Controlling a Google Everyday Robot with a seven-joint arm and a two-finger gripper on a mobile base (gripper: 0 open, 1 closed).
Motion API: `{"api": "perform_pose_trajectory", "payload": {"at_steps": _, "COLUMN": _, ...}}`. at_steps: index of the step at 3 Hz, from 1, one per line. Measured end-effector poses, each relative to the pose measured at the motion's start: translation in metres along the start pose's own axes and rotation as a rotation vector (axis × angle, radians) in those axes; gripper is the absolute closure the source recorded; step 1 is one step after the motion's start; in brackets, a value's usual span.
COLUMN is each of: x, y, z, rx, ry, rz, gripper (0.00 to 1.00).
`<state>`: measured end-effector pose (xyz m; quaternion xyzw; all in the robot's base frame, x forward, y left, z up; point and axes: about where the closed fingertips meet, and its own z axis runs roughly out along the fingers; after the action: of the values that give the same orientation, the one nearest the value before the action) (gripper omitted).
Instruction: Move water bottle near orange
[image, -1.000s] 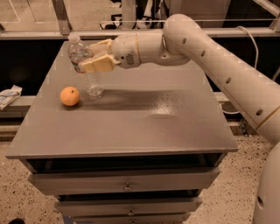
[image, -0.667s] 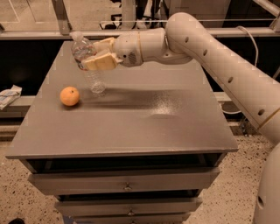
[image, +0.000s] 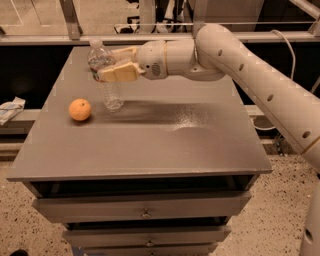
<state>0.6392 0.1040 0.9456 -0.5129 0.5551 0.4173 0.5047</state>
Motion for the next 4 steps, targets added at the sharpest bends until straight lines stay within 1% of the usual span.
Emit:
{"api": "perform_pose_trajectory", "payload": {"at_steps": 1, "x": 0.004, "y": -0.002, "z": -0.001, "rx": 0.017, "ry": -0.027, "rz": 0.033, "gripper": 1.0}}
{"api": "perform_pose_trajectory", "payload": {"at_steps": 2, "x": 0.011, "y": -0.001, "z": 0.002, "rx": 0.024, "ry": -0.037, "rz": 0.064, "gripper": 0.97}}
{"api": "perform_pose_trajectory", "payload": {"at_steps": 3, "x": 0.015, "y": -0.001, "z": 0.003, "rx": 0.027, "ry": -0.037, "rz": 0.08, "gripper": 0.73}}
{"api": "perform_pose_trajectory", "payload": {"at_steps": 4, "x": 0.019, "y": -0.001, "z": 0.001, "rx": 0.036, "ry": -0.035, "rz": 0.09, "gripper": 0.43}}
